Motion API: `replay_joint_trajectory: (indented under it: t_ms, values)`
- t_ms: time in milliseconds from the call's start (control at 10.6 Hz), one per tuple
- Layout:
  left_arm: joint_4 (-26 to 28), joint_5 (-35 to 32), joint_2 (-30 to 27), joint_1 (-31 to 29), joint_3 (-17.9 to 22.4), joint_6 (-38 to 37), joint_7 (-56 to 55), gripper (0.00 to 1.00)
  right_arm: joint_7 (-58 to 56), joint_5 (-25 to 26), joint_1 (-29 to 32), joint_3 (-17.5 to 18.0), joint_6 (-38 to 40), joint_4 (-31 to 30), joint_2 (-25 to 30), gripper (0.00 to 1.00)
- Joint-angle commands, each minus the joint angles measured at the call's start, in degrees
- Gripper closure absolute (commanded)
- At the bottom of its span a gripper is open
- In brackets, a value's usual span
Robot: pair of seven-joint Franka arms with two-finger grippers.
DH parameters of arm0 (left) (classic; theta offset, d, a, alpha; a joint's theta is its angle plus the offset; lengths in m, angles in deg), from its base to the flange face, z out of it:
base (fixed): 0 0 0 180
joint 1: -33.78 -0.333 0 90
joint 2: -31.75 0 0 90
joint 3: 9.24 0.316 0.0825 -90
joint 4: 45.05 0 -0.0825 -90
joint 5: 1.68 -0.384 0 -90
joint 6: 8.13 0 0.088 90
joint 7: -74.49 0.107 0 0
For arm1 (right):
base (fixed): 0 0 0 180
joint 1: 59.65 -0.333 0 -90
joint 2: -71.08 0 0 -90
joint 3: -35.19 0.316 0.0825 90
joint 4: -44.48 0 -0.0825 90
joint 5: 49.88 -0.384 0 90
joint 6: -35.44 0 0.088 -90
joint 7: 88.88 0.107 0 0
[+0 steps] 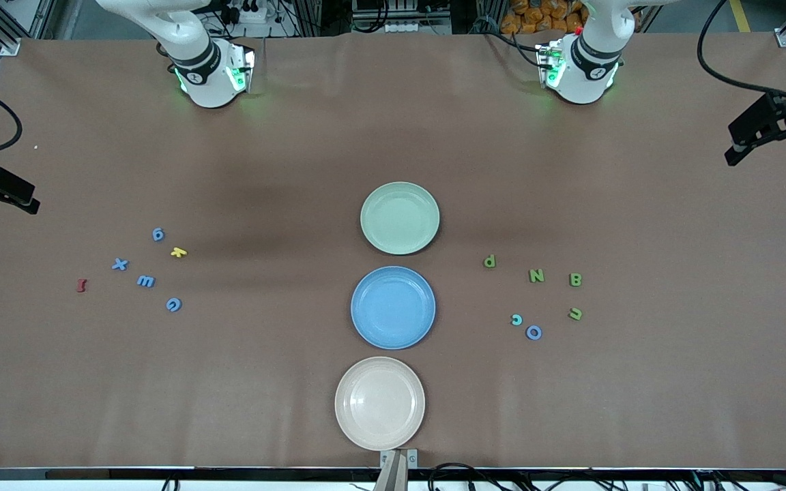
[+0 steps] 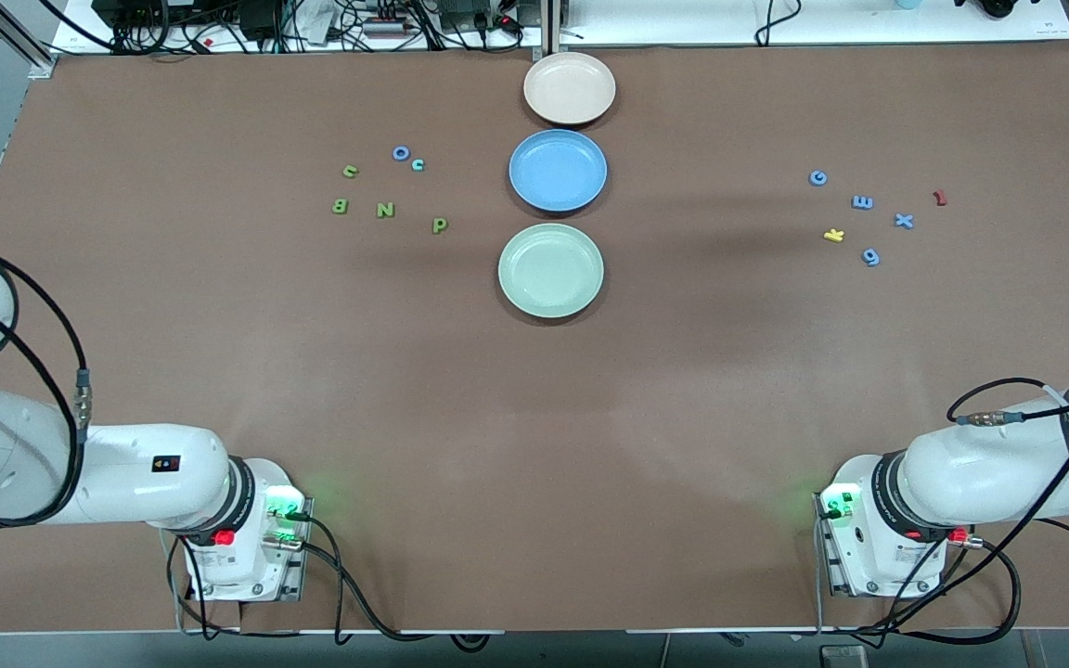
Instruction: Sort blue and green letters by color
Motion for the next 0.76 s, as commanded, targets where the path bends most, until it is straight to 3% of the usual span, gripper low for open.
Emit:
replay_joint_trajectory:
  t_ms: [0,663]
  values:
    - [0.8,1.0,-0.6,-1.3,1.2,-2.3,1.0,0.00,0.4,-0.5,0.3,0.3,-0.5,-0.1,0.2,0.00]
    - [1.0,-1.6,0.2,-7.8,1.3,-4.1,0.8,0.00,0.4,-0.5,0.3,0.3,-1.7,-0.2,-0.2,0.00]
